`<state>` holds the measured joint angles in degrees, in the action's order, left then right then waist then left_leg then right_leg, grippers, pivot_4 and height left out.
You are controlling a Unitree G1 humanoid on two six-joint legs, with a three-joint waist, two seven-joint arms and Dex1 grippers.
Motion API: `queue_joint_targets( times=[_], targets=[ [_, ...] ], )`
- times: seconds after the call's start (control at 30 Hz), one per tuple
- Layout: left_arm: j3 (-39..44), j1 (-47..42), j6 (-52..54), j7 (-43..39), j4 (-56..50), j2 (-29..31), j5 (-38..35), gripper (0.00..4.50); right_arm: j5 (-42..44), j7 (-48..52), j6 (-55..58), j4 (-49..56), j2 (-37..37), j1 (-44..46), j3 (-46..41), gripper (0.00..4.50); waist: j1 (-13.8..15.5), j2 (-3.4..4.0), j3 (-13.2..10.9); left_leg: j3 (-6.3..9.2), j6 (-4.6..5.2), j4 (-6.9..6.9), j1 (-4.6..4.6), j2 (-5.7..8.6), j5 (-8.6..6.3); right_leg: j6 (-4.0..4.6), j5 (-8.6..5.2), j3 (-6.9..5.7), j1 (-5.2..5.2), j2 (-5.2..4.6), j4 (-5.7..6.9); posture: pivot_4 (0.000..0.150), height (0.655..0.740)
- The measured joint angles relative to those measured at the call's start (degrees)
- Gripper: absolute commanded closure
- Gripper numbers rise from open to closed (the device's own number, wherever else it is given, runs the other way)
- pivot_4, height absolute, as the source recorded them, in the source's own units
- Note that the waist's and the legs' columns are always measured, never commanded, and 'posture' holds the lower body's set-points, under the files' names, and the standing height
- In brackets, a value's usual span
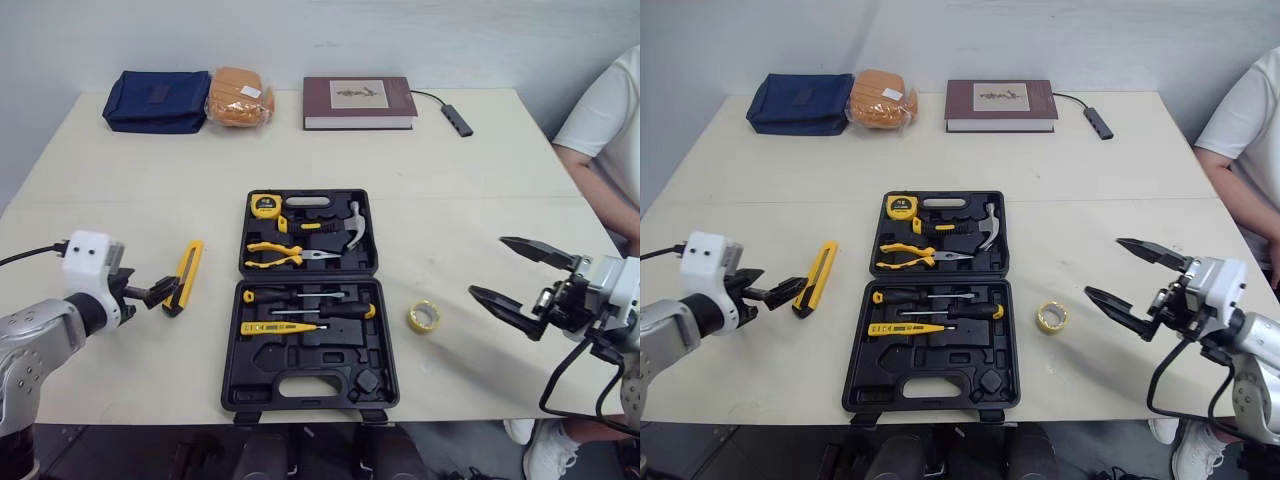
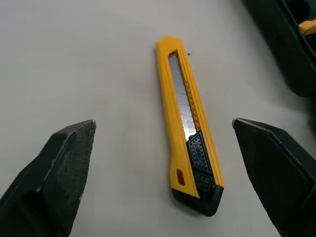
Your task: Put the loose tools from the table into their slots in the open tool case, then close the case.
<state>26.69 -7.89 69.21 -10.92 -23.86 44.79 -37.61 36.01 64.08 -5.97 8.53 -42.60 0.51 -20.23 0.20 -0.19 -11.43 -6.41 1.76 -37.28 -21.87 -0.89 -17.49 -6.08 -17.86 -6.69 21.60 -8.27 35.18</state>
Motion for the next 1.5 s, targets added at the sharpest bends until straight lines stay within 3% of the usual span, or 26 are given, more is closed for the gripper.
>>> queue_joint_targets(
  times=[0.27, 0.47, 0.7, 0.8, 1.0, 1.3, 1.5],
  targets=[
    [-5.72, -7.78, 6.2, 4.65, 2.63, -4.63, 3.47, 0.01, 0.89, 0.33, 4.77, 8.08, 0.03, 2.5, 4.41, 0.0, 0.0, -0.1, -0.04, -0.03, 0.07, -0.06, -0.02, -0.01, 0.08, 0.0, 0.0, 0.03, 0.02, 0.07, 0.08, 0.15, 0.74],
    [-8.27, -7.91, 6.02, 4.46, 4.66, -5.62, 6.2, 0.01, 2.77, 1.28, 8.57, 14.96, 0.02, 1.43, 6.88, 0.0, 0.21, -0.13, -0.03, -0.03, -0.02, -0.04, -0.02, -0.01, 0.04, 0.0, 0.0, 0.03, 0.02, 0.06, 0.07, 0.15, 0.74],
    [-10.23, -9.3, 3.59, 2.72, 6.73, -6.6, 8.24, 0.01, 2.84, 1.38, 9.82, 16.17, 0.03, 1.12, 8.39, 0.0, 1.16, -0.13, -0.02, -0.05, -0.05, -0.12, 0.05, 0.0, 0.05, 0.0, 0.0, 0.08, 0.02, 0.02, 0.01, 0.15, 0.74],
    [-11.59, -9.71, 2.74, 1.0, 7.89, -6.0, 9.02, 0.76, 2.19, 1.24, 9.83, 16.14, 0.03, 1.29, 8.55, 0.0, 1.42, -0.09, 0.0, -0.06, -0.06, -0.1, 0.08, 0.01, 0.06, 0.01, 0.0, 0.08, 0.01, -0.01, 0.02, 0.15, 0.74],
    [-11.44, -9.84, 2.56, -0.03, 8.86, -6.07, 10.94, 3.37, 1.42, 0.75, 9.82, 16.08, 0.09, 1.3, 8.55, 0.0, 1.41, -0.08, 0.01, -0.09, -0.04, -0.06, 0.1, 0.05, 0.06, 0.0, 0.0, 0.1, 0.0, -0.06, -0.01, 0.15, 0.74],
    [-10.61, -9.15, -2.67, -2.48, 9.25, -8.16, 11.97, 3.43, 0.85, 0.37, 9.85, 16.08, 0.1, 1.27, 8.55, 0.0, 1.54, -0.09, 0.01, -0.11, -0.02, -0.07, 0.13, 0.07, 0.07, 0.0, 0.0, 0.11, -0.03, -0.09, 0.01, 0.15, 0.74],
    [-9.91, -8.06, -13.15, -9.87, 11.26, -7.28, 11.77, 3.43, -0.32, 1.02, 9.76, 15.73, -0.01, 0.42, 8.45, 0.0, 1.26, -0.2, -0.06, -0.13, -0.02, -0.01, 0.1, 0.04, 0.07, 0.0, 0.0, 0.09, 0.01, -0.05, -0.07, 0.15, 0.74]
  ],
)
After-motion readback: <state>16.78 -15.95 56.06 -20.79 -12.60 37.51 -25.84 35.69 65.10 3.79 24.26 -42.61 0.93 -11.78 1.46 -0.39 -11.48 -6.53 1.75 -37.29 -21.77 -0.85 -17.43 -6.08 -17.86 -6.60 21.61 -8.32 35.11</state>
